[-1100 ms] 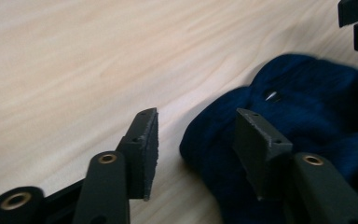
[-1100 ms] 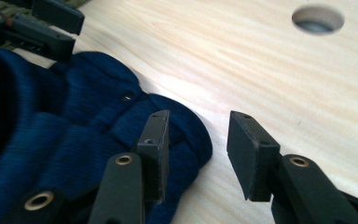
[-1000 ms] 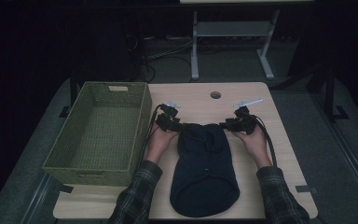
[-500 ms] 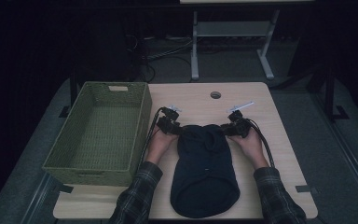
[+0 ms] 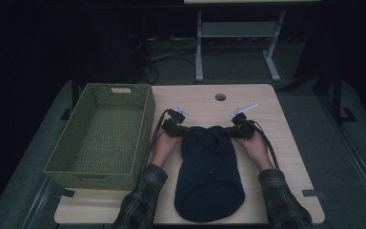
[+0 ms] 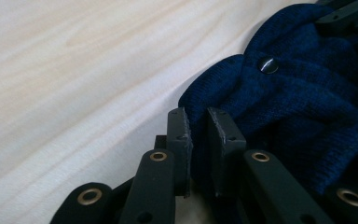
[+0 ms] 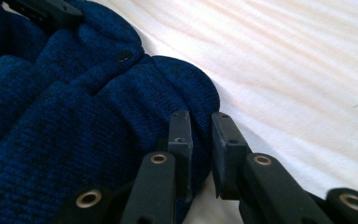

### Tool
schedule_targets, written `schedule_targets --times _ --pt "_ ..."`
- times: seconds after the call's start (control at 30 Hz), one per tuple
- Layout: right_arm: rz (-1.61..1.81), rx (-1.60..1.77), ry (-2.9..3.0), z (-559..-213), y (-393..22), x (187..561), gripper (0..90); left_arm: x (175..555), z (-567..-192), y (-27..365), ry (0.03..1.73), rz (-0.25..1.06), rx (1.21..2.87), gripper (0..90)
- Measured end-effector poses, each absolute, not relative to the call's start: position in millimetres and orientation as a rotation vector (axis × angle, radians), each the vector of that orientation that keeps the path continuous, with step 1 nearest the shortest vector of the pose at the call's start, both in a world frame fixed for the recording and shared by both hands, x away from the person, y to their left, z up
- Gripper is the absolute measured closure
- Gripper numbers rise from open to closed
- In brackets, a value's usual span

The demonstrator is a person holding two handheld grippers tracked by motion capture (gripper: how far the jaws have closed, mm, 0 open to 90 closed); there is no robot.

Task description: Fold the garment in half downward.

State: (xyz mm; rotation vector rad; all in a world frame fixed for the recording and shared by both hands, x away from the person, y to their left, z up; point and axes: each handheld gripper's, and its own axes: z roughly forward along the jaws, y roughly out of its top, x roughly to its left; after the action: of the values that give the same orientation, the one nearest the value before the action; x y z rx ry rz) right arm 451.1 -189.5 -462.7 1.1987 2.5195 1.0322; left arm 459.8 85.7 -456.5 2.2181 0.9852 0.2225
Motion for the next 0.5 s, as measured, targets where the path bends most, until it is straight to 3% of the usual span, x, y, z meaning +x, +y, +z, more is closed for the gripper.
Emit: schedule_targets --times 0.5 --pt "1.066 1.112 2.371 -404.6 -192.2 457.0 79.8 459.9 -393.7 85.7 0.882 0.475 2.076 80.0"
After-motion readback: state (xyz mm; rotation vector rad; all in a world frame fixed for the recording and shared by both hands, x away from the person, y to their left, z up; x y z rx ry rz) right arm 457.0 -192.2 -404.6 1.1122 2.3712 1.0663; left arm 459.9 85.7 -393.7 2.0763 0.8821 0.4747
